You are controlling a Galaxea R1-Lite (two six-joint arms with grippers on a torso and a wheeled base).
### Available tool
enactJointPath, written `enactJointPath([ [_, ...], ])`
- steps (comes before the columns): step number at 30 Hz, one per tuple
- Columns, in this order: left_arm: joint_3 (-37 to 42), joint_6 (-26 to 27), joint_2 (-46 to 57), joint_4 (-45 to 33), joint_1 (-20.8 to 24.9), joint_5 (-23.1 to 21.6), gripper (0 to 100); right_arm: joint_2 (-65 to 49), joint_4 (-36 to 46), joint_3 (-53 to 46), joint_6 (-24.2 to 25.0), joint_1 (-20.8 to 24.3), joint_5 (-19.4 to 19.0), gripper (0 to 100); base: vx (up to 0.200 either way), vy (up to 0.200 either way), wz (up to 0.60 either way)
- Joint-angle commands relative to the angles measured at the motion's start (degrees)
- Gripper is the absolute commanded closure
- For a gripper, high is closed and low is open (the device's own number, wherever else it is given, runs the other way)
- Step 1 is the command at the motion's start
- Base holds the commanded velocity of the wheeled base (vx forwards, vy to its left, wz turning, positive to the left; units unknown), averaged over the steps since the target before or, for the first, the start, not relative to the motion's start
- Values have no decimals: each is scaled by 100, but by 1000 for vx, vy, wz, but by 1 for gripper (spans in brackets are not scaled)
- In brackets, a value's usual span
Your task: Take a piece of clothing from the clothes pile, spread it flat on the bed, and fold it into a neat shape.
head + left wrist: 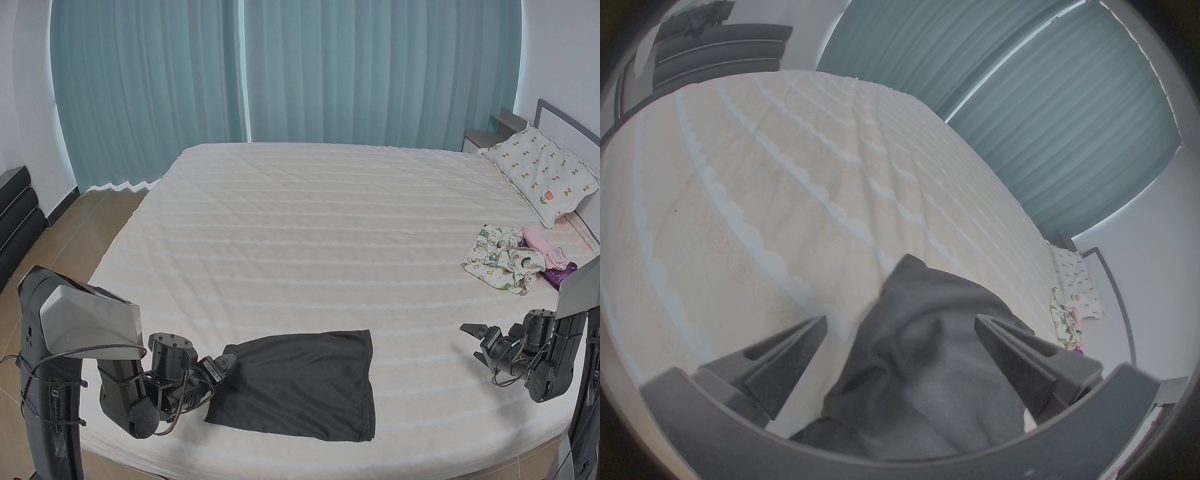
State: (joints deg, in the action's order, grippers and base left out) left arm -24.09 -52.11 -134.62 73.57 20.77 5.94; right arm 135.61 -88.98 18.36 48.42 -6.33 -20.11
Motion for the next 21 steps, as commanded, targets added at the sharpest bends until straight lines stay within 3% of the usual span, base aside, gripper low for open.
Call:
enactJointPath([
  [1, 458, -71, 463, -71, 50, -198, 0, 9, -58, -8, -34, 9, -1, 0, 0, 0, 0],
  [6, 757, 8, 419, -71, 278, -550, 0, 9, -58, -43, -43, 17, -1, 0, 0, 0, 0],
  [7, 897, 263, 393, -36, 340, -611, 0, 9, -58, -52, -43, 26, -1, 0, 0, 0, 0],
  [9, 1064, 588, 296, -27, 375, -620, 0, 9, -58, -69, -43, 26, -1, 0, 0, 0, 0],
  [21, 1178, 1177, 41, -1, 445, -550, 0, -8, -58, -61, -43, 26, -1, 0, 0, 0, 0],
])
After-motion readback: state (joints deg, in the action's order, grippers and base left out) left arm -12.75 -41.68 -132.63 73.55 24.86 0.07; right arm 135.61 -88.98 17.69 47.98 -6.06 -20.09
